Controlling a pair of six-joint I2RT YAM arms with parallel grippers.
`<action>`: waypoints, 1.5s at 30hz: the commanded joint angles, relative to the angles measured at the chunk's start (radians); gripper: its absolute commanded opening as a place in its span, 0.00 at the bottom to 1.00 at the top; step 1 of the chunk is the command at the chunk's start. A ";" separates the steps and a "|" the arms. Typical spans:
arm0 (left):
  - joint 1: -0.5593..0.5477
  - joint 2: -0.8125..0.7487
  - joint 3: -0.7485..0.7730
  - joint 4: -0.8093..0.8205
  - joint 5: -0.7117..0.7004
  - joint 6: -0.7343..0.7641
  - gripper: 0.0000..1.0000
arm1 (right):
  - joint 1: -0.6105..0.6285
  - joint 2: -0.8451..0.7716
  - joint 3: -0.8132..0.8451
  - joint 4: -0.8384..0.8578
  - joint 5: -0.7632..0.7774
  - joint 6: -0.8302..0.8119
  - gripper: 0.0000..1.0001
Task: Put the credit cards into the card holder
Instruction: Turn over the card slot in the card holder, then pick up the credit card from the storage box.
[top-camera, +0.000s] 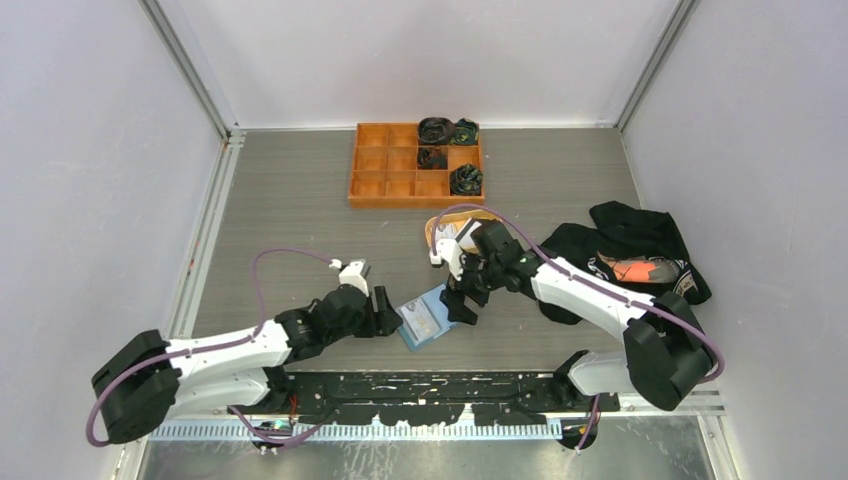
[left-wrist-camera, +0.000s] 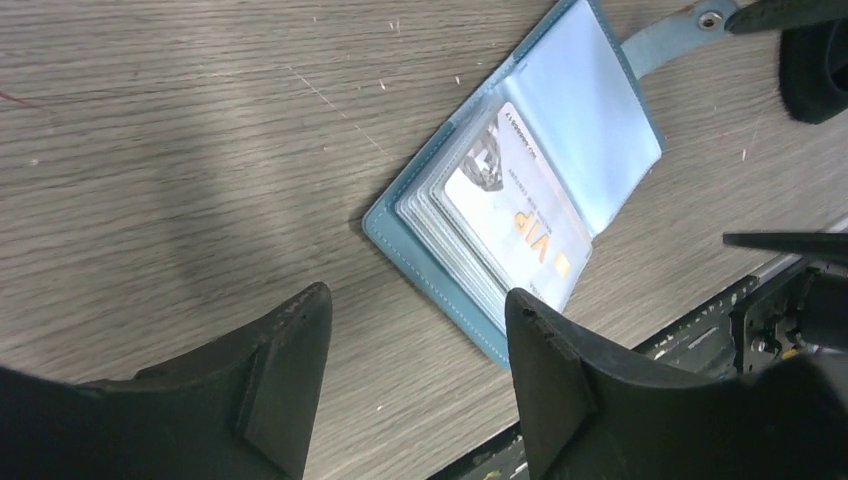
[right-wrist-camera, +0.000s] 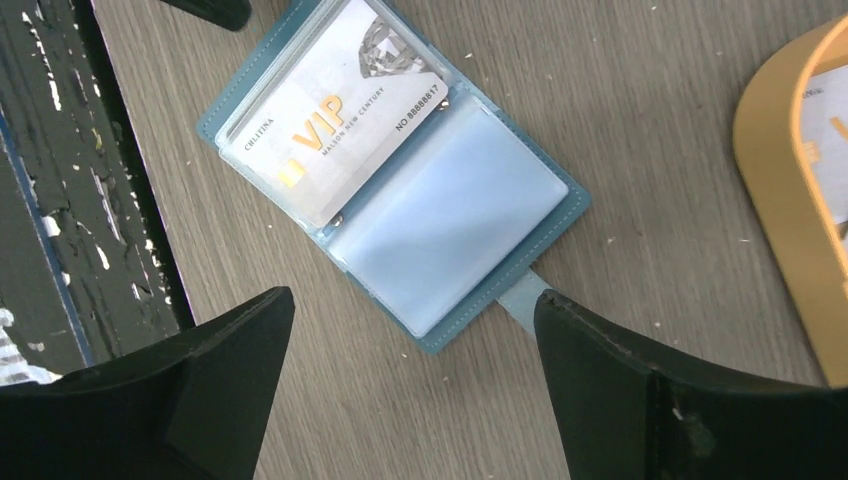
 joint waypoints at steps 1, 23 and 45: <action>0.006 -0.104 0.019 -0.087 0.008 0.068 0.64 | -0.051 -0.054 0.079 -0.032 -0.072 0.026 0.99; 0.009 -0.304 0.043 -0.003 0.052 0.113 1.00 | -0.312 -0.020 0.321 -0.120 -0.009 0.251 0.99; 0.049 -0.347 -0.028 0.076 0.000 0.128 1.00 | -0.361 0.284 0.611 -0.069 -0.257 0.286 0.99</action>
